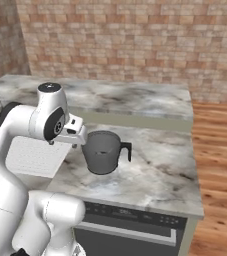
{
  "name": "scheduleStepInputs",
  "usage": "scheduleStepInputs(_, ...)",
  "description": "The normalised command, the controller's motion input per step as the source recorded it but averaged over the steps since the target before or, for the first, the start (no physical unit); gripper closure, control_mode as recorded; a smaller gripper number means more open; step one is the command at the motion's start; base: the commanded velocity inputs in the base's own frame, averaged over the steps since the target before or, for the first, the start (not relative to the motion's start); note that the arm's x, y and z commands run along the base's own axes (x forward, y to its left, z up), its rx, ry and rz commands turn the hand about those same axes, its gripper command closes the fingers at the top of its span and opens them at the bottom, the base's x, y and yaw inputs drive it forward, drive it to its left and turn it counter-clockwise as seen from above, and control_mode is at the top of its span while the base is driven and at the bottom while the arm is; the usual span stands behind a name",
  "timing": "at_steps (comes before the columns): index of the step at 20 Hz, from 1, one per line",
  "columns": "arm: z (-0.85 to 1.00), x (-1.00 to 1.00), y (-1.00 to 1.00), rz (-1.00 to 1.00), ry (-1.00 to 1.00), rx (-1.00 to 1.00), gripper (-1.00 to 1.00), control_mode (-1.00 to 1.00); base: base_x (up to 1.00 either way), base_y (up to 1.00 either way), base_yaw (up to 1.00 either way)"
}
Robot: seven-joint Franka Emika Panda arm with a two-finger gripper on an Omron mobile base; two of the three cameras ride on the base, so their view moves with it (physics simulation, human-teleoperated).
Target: Turn on the sink faucet and place the jug under the water for a few seconds to fill it up.
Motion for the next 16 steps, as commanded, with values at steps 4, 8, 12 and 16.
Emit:
scheduleStepInputs(4, 0.0, 0.0, 0.0, 0.0, 0.0, 0.0, -1.0, 1.0, -0.42, 0.5, 0.0)
scheduleStepInputs(8, 0.0, 0.0, 0.0, 0.0, 0.0, 0.0, -1.0, 1.0, -0.39, 0.67, 0.0)
scheduleStepInputs(12, 0.0, 0.0, 0.0, 0.0, 0.0, 0.0, -1.0, 1.0, -0.22, 0.83, 0.0)
scheduleStepInputs(16, 0.0, 0.0, 0.0, 0.0, 0.0, 0.0, -1.0, 1.0, -0.02, 0.9, 0.0)
